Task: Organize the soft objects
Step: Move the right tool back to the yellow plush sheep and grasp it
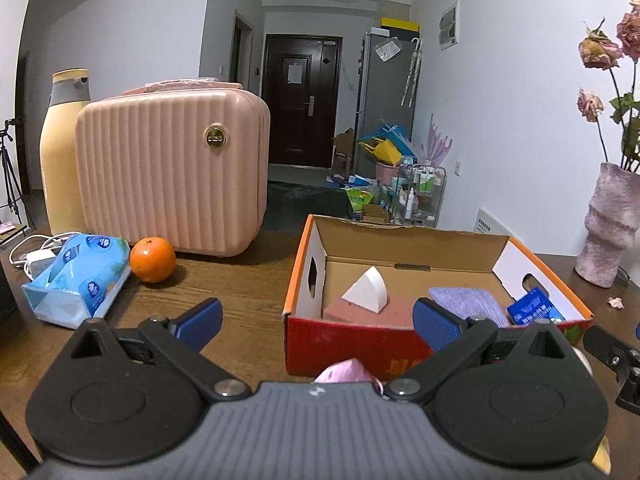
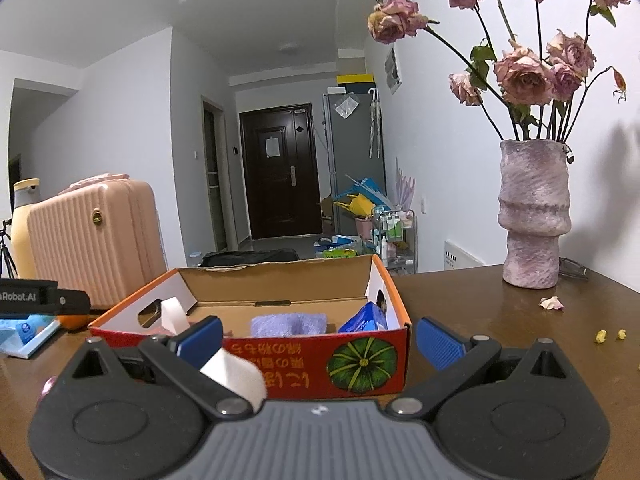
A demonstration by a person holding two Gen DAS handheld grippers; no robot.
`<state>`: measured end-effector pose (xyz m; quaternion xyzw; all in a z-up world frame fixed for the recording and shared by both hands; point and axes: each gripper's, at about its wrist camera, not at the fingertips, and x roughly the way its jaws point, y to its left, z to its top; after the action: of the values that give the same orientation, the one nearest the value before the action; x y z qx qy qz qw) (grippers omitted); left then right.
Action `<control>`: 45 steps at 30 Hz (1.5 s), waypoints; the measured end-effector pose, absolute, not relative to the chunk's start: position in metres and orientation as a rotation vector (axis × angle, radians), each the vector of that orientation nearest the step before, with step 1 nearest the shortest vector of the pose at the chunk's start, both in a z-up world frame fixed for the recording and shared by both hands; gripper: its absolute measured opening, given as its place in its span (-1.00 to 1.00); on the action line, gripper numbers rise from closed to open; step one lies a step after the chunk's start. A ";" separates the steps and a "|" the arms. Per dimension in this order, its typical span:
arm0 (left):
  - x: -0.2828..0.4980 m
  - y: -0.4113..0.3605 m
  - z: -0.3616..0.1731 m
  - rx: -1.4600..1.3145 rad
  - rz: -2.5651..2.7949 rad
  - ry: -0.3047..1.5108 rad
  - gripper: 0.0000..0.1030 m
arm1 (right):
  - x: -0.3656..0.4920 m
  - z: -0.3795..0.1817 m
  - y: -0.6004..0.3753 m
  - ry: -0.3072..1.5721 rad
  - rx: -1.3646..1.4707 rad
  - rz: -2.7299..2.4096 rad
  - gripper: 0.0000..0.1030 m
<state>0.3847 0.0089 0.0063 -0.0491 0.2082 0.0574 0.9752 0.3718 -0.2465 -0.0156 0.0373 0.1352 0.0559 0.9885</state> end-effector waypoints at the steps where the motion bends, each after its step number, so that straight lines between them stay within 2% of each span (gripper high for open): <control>1: 0.381 0.009 0.006 -0.097 0.116 0.419 1.00 | 0.368 -0.016 -0.246 0.269 0.073 0.113 1.00; 25: 0.299 0.026 0.004 -0.051 0.074 0.405 1.00 | 0.286 -0.019 -0.219 0.257 0.004 0.162 1.00; 45: 0.265 0.045 -0.009 -0.035 0.019 0.465 1.00 | 0.267 -0.031 -0.192 0.362 -0.077 0.183 1.00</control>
<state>0.2646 0.0450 -0.0086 -0.0171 0.2306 0.0096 0.9729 0.2674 -0.1921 -0.0314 -0.0381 0.1795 0.0907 0.9788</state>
